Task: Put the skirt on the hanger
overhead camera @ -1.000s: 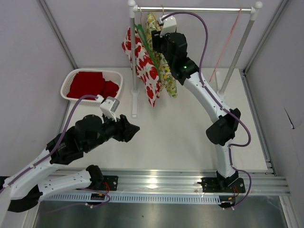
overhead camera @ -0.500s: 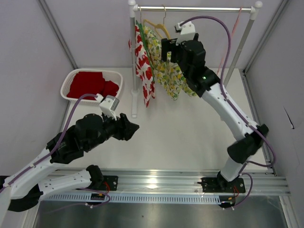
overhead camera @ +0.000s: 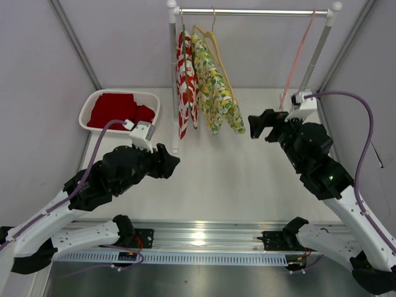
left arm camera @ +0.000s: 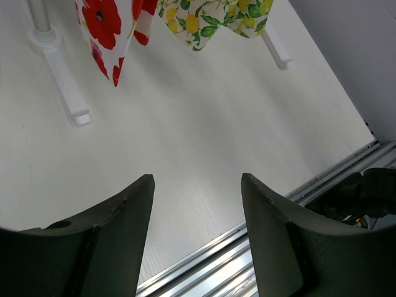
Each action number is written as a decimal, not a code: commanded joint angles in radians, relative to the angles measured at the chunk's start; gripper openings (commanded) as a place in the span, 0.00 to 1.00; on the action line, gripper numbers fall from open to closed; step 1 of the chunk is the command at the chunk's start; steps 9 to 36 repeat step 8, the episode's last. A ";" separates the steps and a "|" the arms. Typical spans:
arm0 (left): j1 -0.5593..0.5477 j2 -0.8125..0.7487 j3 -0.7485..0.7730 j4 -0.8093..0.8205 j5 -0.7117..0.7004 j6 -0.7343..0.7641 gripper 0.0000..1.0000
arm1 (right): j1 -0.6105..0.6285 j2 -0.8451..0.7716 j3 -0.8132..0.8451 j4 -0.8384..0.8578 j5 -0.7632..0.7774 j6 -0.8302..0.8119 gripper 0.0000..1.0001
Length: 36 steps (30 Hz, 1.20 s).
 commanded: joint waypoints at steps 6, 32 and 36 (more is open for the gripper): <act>0.007 0.038 0.045 0.048 -0.050 -0.035 0.64 | 0.003 -0.167 -0.205 -0.182 -0.047 0.099 0.99; 0.007 0.042 0.051 0.044 -0.053 -0.041 0.64 | 0.001 -0.193 -0.224 -0.183 -0.036 0.096 0.99; 0.007 0.042 0.051 0.044 -0.053 -0.041 0.64 | 0.001 -0.193 -0.224 -0.183 -0.036 0.096 0.99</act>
